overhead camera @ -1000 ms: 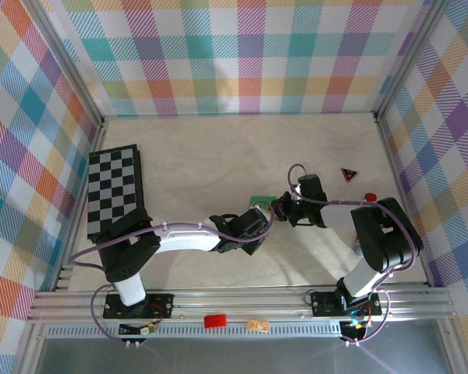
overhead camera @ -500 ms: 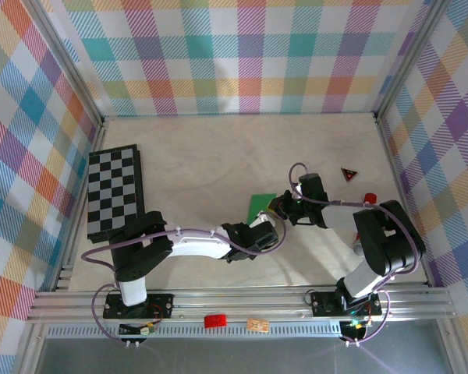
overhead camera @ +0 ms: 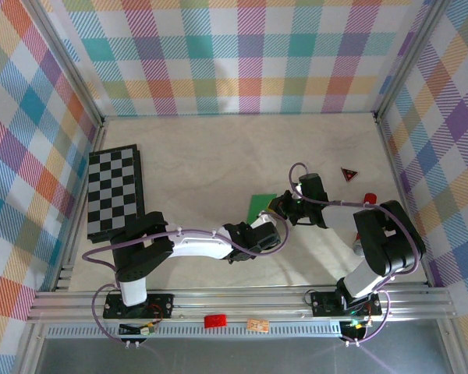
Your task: Fold a paper plane with a square sheet of paper (pick it up from the middle)
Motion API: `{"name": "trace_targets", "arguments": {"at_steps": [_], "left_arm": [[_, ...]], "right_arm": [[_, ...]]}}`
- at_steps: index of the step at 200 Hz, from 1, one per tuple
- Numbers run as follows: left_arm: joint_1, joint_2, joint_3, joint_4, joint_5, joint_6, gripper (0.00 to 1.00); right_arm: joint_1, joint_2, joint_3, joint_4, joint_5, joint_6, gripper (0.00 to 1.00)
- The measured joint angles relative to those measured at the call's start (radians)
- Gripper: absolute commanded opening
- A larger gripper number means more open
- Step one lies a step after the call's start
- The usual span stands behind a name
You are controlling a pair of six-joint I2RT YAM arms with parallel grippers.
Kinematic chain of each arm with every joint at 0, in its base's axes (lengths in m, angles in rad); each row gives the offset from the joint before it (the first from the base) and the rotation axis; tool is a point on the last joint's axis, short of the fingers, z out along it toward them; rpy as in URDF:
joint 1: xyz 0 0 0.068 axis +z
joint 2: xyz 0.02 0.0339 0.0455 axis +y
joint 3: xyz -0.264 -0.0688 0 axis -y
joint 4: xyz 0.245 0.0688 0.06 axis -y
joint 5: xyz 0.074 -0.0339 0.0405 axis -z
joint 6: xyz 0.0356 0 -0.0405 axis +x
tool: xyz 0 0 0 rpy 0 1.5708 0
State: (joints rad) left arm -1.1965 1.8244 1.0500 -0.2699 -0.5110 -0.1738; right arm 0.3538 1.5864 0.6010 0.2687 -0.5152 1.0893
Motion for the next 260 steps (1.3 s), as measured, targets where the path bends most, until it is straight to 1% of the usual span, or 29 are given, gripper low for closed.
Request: {"name": "trace_targets", "arguments": {"at_steps": [36, 75, 109, 141, 170, 260], "left_arm": [[0.000, 0.000, 0.000, -0.016, -0.007, 0.000, 0.22], [0.000, 0.000, 0.000, -0.016, -0.007, 0.008, 0.13], [0.000, 0.000, 0.000, -0.016, -0.008, 0.008, 0.11], [0.000, 0.000, 0.000, -0.016, -0.007, 0.007, 0.12], [0.000, 0.000, 0.000, -0.016, -0.007, 0.006, 0.19], [0.000, 0.000, 0.004, -0.016, -0.007, 0.006, 0.19]], "right_arm": [[0.000, 0.000, 0.000, 0.000, 0.000, 0.000, 0.00], [0.000, 0.000, 0.000, 0.000, 0.000, 0.000, 0.00], [0.000, 0.000, 0.000, 0.000, 0.000, 0.000, 0.00], [0.000, 0.000, 0.000, 0.000, 0.000, 0.000, 0.00], [0.000, 0.000, 0.000, 0.000, 0.000, 0.000, 0.00], [0.000, 0.000, 0.000, 0.000, 0.003, 0.000, 0.00]]}}
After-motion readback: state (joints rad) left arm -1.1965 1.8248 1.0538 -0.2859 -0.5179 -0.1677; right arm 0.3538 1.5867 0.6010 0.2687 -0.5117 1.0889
